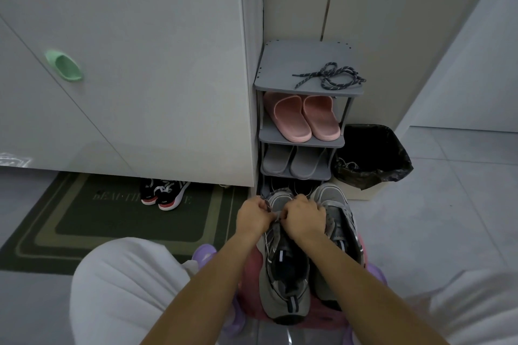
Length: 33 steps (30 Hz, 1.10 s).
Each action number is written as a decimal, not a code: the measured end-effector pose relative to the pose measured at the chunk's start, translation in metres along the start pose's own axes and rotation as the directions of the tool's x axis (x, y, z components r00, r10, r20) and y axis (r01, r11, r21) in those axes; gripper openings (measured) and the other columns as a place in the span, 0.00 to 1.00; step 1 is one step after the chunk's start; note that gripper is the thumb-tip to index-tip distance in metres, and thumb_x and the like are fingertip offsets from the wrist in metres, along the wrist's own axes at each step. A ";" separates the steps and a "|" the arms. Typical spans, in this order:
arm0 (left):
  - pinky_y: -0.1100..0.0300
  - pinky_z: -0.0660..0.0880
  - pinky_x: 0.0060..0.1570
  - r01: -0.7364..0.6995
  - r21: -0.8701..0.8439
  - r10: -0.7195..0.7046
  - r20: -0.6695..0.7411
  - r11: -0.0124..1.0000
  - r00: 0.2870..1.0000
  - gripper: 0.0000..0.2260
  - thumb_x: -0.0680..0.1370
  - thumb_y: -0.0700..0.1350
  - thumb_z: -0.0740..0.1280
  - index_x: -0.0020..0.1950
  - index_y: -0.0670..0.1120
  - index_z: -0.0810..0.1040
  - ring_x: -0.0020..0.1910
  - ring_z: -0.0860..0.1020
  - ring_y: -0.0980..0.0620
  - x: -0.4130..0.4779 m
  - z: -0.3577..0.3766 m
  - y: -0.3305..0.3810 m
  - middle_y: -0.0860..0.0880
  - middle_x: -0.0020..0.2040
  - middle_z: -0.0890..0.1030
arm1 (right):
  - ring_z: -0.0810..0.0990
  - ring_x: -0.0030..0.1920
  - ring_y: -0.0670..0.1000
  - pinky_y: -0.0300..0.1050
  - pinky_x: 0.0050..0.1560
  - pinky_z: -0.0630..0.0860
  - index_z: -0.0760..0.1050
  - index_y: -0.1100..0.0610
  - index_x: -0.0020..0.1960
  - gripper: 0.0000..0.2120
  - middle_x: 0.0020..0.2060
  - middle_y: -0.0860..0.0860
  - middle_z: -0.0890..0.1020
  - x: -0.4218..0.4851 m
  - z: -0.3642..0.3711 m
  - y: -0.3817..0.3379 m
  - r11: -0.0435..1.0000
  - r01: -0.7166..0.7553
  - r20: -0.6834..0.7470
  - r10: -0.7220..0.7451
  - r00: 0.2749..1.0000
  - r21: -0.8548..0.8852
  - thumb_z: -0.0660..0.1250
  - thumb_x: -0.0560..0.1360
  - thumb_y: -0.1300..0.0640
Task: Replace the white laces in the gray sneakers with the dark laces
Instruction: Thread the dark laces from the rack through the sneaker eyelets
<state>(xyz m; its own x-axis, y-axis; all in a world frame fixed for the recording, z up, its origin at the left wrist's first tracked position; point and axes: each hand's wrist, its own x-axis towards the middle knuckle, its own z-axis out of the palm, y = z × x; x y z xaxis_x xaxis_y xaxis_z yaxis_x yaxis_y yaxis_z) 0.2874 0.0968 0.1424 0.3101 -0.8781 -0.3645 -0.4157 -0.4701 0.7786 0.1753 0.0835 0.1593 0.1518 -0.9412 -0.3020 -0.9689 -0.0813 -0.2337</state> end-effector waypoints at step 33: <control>0.62 0.73 0.43 0.133 -0.185 -0.106 0.147 0.974 0.983 0.10 0.75 0.42 0.67 0.37 0.50 0.67 0.38 0.76 0.54 -0.023 0.009 0.004 0.52 0.37 0.75 | 0.46 0.76 0.54 0.58 0.75 0.39 0.79 0.54 0.51 0.12 0.77 0.49 0.50 -0.009 0.008 0.001 0.993 0.054 -0.083 -0.046 0.996 0.104 0.59 0.78 0.50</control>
<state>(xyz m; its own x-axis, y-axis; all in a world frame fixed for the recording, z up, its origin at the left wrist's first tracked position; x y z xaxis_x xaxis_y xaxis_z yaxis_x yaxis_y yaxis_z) 0.2706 0.1144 0.1494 0.2232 -0.8268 -0.5163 -0.2051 -0.5576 0.8043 0.1741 0.0946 0.1540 0.1795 -0.9603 -0.2134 -0.9338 -0.0980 -0.3442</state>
